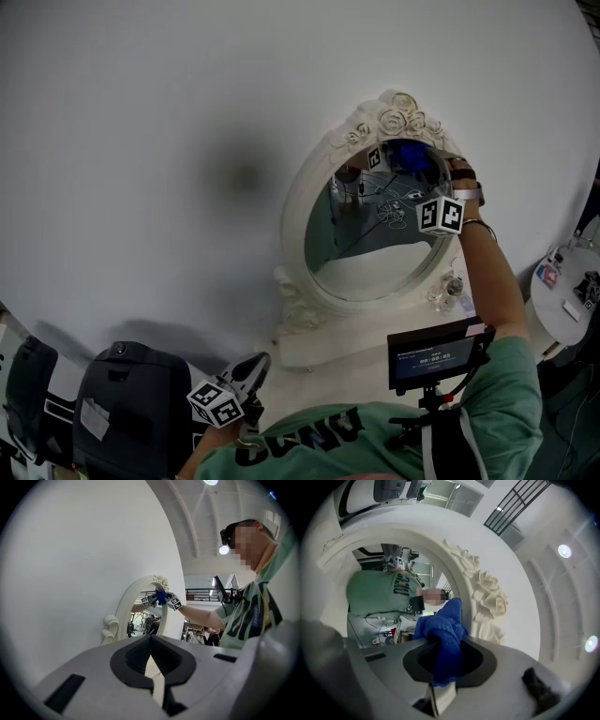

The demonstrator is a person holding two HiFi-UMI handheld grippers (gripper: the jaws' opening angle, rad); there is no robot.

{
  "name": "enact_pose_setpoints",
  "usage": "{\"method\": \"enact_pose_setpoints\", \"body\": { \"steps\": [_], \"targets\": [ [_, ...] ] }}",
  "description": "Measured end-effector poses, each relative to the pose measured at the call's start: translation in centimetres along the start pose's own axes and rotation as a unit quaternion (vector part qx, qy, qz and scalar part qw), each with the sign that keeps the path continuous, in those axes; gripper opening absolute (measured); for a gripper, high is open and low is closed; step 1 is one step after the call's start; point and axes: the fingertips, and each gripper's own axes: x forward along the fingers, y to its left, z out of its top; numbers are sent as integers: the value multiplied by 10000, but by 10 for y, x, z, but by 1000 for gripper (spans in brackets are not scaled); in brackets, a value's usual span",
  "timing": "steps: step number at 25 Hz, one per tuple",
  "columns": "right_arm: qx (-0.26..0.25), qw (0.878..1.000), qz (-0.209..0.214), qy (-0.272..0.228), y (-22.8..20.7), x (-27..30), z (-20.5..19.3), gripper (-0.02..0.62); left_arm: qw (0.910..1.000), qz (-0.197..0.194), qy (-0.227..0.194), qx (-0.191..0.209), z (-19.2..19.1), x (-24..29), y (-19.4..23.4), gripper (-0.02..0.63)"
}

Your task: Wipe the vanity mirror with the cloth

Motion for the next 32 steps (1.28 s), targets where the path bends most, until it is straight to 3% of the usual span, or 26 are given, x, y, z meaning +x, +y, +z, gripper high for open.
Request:
{"method": "enact_pose_setpoints", "body": {
  "steps": [6,13,15,18,20,23,26,32],
  "targets": [
    [93,9972,235,699,29,-14,-56,66,10000,27,-19,-4,-1,-5,2,6],
    [764,9876,491,1280,32,-17,-62,66,9999,75,-89,-15,-1,-17,3,6],
    [790,9907,514,983,28,-20,-28,67,9999,103,-108,-29,-1,-21,5,6],
    [531,9966,614,-171,37,-28,68,67,9998,100,-143,-52,-1,-23,7,6],
    [342,9930,727,-867,52,-33,130,67,9998,62,-160,-47,0,-23,5,6],
    [166,9863,810,-1429,73,-29,190,67,9999,5,-171,-8,1,-21,-1,6],
    [155,9842,771,-1583,79,-19,213,67,9998,15,-183,67,5,-22,-4,6],
    [-89,9826,724,-1711,79,-18,214,67,9995,190,-221,85,10,-30,8,6]
  ]
}}
